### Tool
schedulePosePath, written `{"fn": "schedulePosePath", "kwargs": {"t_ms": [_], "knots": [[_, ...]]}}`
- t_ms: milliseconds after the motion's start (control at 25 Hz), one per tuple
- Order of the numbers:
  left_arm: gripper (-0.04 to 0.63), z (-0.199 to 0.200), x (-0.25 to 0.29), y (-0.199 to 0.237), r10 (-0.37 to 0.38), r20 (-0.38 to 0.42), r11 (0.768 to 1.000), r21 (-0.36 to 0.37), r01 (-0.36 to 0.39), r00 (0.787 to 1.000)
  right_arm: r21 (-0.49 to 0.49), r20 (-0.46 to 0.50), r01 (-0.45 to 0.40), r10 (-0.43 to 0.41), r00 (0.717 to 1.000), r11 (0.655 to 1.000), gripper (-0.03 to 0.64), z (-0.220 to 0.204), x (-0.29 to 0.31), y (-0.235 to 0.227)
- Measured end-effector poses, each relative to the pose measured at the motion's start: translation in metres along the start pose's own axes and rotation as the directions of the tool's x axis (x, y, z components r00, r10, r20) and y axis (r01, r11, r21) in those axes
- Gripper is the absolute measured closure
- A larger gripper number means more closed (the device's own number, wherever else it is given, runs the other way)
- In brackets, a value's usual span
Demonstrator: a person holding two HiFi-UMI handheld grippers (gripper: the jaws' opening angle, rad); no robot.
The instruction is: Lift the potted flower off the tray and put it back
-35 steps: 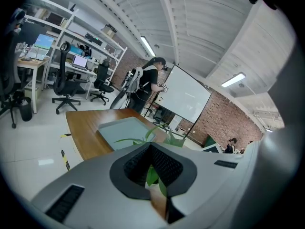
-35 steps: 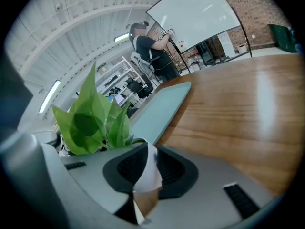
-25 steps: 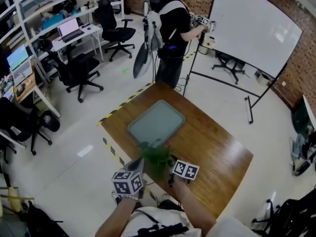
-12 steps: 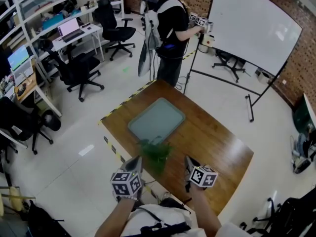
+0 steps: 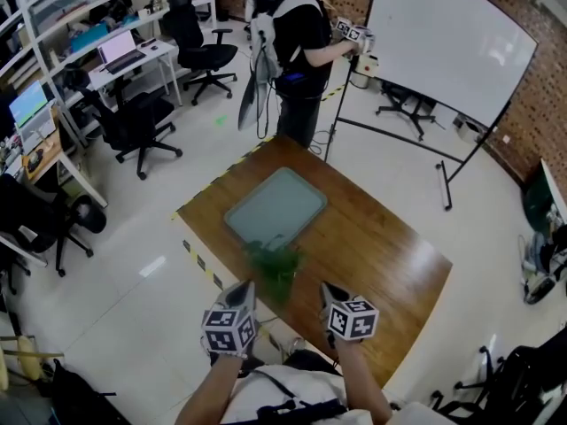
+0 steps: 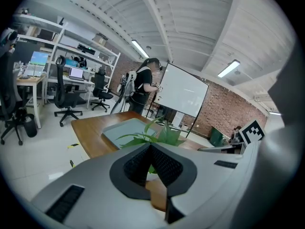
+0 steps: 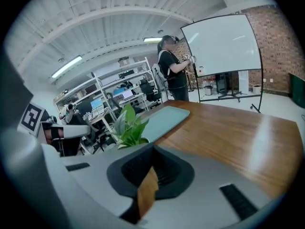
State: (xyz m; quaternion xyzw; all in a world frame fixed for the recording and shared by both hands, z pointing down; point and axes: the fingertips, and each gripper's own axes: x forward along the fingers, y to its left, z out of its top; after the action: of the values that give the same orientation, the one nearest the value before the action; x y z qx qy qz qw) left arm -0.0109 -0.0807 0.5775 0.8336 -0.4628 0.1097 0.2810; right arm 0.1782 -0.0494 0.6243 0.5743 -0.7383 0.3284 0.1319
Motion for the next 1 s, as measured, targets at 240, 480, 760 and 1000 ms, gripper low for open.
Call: {"fn": "schedulePosePath", "kwargs": {"t_ms": [240, 480, 760, 1000], "knots": [[0.598, -0.006, -0.002, 0.000, 0.022, -0.007, 1.000, 0.015, -0.021, 1.000, -0.007, -0.011, -0.010, 0.009, 1.000, 1.000, 0.620, -0.006, -0.002, 0.004], [0.598, -0.006, -0.006, -0.005, 0.016, -0.005, 1.000, 0.026, -0.016, 1.000, -0.008, -0.004, -0.034, 0.034, 0.999, 0.999, 0.620, -0.004, -0.004, 0.009], [0.598, -0.002, -0.008, -0.005, 0.016, -0.002, 1.000, 0.010, -0.016, 1.000, 0.006, 0.007, -0.050, 0.050, 0.999, 0.999, 0.620, 0.000, -0.001, 0.010], [0.600, 0.000, -0.011, -0.004, 0.015, 0.000, 1.000, -0.001, -0.015, 1.000, 0.034, 0.026, -0.061, 0.060, 0.998, 0.998, 0.600, 0.003, 0.000, 0.009]]}}
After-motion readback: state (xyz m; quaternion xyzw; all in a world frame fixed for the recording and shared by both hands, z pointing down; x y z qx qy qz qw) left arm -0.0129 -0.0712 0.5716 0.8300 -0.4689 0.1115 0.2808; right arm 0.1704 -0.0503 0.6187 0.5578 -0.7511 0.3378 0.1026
